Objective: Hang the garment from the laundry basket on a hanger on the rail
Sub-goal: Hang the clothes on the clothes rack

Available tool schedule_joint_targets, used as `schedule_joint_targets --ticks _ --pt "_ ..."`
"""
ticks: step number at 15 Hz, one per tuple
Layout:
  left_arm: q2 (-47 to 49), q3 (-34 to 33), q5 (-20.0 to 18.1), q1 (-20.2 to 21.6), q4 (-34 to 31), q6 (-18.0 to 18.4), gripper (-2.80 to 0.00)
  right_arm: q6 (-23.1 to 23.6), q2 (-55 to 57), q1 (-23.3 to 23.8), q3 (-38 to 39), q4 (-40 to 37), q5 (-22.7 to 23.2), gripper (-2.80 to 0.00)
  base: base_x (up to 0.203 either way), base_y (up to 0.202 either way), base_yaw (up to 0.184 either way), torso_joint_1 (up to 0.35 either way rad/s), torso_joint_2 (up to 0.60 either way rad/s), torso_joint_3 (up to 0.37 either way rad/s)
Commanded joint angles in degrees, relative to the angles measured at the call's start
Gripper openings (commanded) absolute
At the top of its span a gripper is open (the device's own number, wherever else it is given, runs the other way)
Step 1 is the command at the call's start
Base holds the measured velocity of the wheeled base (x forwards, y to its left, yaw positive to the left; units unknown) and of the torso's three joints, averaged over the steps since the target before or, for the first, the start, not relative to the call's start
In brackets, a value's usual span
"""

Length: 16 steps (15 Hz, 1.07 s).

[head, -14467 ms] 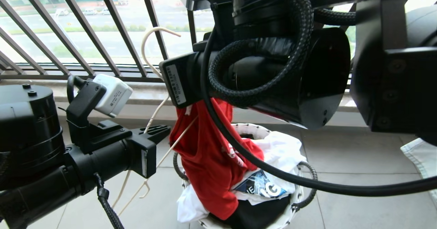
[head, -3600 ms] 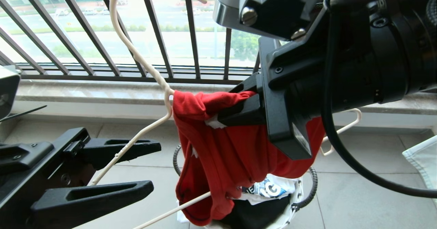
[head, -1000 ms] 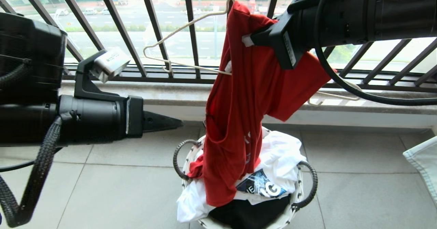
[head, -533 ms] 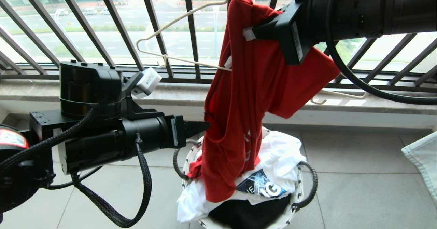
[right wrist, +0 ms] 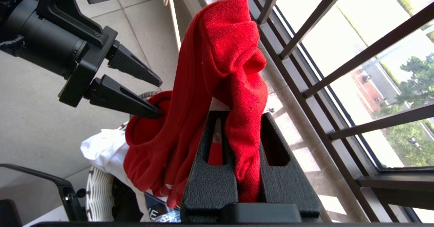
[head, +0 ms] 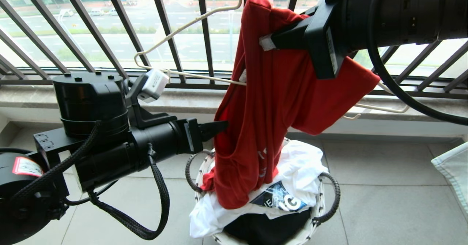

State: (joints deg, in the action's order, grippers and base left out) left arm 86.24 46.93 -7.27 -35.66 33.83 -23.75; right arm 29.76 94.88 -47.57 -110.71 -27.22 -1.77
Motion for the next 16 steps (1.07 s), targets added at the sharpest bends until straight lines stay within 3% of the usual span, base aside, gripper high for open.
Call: schedule_joint_targets --ticks 1,10,16 --pt "0.3 -0.8 0.1 0.1 1.2 -0.1 -2.8 0.2 -0.4 -0.1 0.1 -0.4 0.0 -2.8 0.0 0.0 0.0 0.0 0.0 0.0" --pt "-0.7 -0.9 -0.1 0.8 1.5 0.1 -2.8 0.2 -1.4 -1.3 0.3 -1.2 -0.2 -2.8 0.0 0.0 0.0 0.0 0.0 0.0" --pt "-2.6 0.2 -0.6 8.5 1.4 0.6 -2.8 0.1 -3.7 2.4 4.3 -0.9 -1.0 -2.8 0.0 0.0 0.0 0.0 0.0 0.0"
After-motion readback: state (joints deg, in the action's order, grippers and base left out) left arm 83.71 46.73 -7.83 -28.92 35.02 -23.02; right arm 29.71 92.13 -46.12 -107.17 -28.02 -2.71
